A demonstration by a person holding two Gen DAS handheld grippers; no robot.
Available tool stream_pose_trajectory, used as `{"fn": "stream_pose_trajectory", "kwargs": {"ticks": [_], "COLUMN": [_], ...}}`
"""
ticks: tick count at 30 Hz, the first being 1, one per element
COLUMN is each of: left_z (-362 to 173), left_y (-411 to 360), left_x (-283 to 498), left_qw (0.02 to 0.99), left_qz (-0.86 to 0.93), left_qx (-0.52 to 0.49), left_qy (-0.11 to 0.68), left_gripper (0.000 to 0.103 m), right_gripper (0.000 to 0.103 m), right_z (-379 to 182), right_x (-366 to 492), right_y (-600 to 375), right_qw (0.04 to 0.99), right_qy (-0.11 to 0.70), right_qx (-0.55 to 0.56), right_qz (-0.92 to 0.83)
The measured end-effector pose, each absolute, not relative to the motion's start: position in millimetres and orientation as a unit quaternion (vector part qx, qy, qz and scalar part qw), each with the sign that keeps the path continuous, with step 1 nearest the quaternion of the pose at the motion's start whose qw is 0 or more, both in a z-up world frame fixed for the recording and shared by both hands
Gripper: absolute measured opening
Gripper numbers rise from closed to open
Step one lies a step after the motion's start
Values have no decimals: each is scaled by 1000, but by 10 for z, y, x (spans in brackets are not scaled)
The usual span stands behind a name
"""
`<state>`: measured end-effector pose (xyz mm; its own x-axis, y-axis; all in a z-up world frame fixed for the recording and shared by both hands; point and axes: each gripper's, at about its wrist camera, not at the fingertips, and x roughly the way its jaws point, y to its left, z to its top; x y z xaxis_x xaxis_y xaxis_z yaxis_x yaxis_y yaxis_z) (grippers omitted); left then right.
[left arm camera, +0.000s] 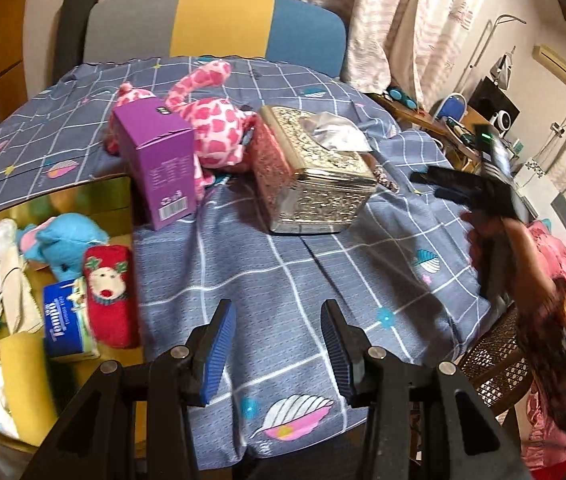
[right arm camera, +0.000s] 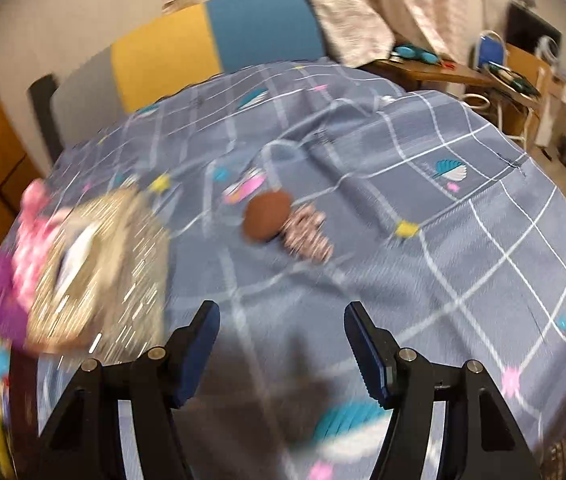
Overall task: Organize soft objects
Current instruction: 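Move the right tool to the brown satin scrunchie and grasp it, then grasp the brown makeup sponge with the left tool while the right tool holds the scrunchie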
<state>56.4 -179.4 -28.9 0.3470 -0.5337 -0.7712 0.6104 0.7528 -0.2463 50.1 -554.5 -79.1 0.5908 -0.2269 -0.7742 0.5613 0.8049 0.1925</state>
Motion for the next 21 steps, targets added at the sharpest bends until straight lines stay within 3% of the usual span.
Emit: {"fn": "stream_pose_trajectory", "kwargs": {"ticks": [10,18,21], "left_z": [-282,-269,-218], "left_y": [-2064,-2395,-2616], "left_x": [662,714,730], "left_qw": [817,809,803], "left_qz": [-350,-364,-381], "left_qx": [58,70,78], "left_qy": [454,455,452], "left_gripper": [45,45,45], "right_gripper": [65,26,25], "right_z": [-1316,-1546,-1487], "right_x": [1320,1441,1302], "right_y": [-6179,-6261,-6337], "right_qw": [836,828,827], "right_qy": [441,471,468], "right_qx": [240,223,240], "right_qz": [-223,-204,-198]}}
